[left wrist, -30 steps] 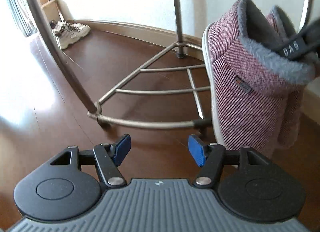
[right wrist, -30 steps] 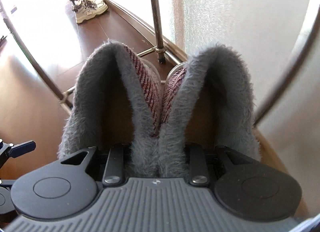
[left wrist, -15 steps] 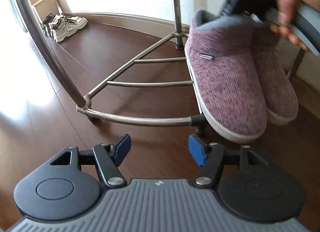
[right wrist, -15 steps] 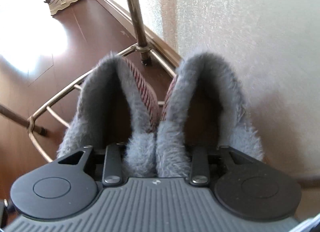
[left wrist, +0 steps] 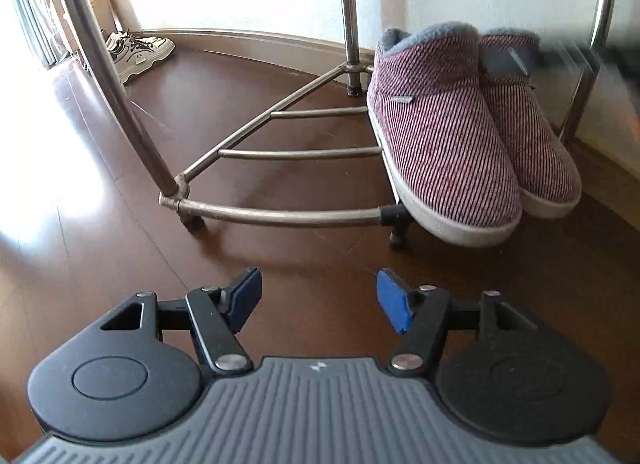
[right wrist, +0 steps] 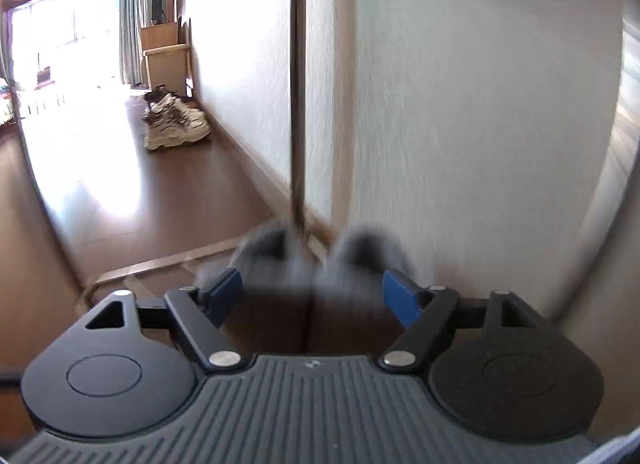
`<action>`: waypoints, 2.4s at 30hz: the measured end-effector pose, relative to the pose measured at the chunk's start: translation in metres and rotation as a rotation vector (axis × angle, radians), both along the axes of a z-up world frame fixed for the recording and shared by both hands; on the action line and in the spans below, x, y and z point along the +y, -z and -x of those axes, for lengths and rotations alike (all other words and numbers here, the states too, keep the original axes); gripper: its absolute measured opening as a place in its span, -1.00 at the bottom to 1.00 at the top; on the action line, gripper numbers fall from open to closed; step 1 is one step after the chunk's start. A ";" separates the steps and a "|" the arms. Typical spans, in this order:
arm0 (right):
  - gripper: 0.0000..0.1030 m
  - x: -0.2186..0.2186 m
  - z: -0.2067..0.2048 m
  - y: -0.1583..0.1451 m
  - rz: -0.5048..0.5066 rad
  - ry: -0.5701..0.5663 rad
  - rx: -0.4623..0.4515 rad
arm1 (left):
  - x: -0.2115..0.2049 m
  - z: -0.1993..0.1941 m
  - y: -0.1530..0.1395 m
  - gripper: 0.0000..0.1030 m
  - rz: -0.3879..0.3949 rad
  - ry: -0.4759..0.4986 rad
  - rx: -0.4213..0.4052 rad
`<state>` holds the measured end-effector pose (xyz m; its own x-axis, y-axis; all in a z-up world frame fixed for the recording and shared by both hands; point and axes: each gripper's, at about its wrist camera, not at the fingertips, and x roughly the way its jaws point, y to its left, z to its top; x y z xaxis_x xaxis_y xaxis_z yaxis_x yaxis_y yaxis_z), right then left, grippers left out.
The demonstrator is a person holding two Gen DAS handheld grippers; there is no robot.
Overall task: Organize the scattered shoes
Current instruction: 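Lower the pink slippers onto the rack's bottom shelf with the right tool, then open the right tool and withdraw it from the pink slippers, then move the right tool down to the brown fleece-lined buckle shoes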
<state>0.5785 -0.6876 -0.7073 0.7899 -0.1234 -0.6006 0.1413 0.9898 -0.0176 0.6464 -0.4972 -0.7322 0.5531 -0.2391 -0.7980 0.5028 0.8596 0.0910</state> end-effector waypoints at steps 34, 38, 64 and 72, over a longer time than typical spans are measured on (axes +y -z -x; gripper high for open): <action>-0.62 0.040 0.063 0.087 0.008 0.078 0.176 | 0.017 0.014 0.018 0.29 -0.030 0.001 0.026; -0.62 0.036 0.046 0.083 -0.016 0.081 0.155 | 0.019 0.017 0.015 0.29 -0.035 0.005 0.015; -0.47 0.036 0.109 0.075 -0.140 -0.042 0.326 | 0.095 0.081 -0.015 0.30 -0.163 0.131 -0.001; -0.29 0.111 0.157 0.059 -0.138 -0.345 0.472 | 0.182 0.175 -0.029 0.32 -0.187 0.145 0.085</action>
